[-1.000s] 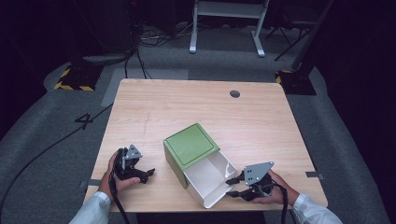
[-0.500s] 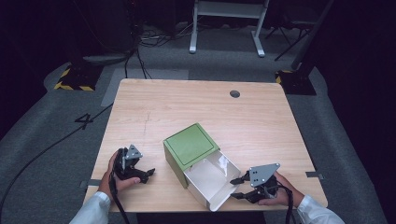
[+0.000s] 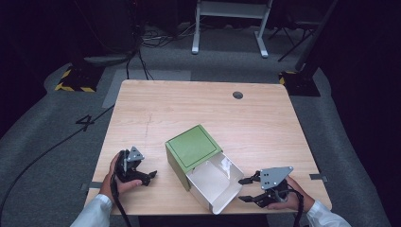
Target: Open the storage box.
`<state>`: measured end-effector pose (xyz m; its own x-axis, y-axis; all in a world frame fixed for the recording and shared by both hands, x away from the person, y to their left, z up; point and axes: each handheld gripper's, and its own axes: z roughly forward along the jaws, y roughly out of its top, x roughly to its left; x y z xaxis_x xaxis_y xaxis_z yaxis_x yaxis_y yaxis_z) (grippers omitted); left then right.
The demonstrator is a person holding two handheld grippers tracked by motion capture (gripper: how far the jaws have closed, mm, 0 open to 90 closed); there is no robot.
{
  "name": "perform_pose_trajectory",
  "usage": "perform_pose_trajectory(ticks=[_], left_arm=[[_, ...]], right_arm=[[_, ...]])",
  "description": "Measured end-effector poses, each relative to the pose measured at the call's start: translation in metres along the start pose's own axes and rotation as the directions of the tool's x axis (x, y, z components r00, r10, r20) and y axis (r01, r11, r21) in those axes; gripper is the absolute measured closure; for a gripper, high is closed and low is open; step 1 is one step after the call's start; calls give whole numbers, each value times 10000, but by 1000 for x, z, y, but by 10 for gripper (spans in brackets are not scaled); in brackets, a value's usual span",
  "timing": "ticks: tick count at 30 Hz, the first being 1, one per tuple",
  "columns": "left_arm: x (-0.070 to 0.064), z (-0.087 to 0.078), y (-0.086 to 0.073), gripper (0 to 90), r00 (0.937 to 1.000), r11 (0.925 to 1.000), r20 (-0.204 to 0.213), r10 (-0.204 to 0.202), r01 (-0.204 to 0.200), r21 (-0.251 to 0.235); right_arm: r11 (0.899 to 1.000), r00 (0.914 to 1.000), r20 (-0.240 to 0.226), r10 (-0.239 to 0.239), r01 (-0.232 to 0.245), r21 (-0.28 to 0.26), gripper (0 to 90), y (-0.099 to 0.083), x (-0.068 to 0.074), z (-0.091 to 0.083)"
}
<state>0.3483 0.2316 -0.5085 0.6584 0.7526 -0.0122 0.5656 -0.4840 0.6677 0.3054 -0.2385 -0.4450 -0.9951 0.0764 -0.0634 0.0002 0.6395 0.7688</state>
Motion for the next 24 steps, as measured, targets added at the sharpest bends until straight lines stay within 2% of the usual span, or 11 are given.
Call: perform_pose_trajectory(ticks=[6, 17, 24], left_arm=[[0, 0, 0, 2, 10000, 10000, -7, -8, 7, -21], [0, 0, 0, 2, 10000, 10000, -7, -8, 8, -19], [0, 0, 0, 2, 10000, 10000, -11, 0, 0, -21]], right_arm=[[9996, 9999, 129, -112, 116, -249, 459, 6, 1, -11], [9971, 9972, 721, -173, 225, -723, 425, 15, -4, -30], [9956, 9924, 1231, 11, 104, -931, 348, 14, -9, -40]])
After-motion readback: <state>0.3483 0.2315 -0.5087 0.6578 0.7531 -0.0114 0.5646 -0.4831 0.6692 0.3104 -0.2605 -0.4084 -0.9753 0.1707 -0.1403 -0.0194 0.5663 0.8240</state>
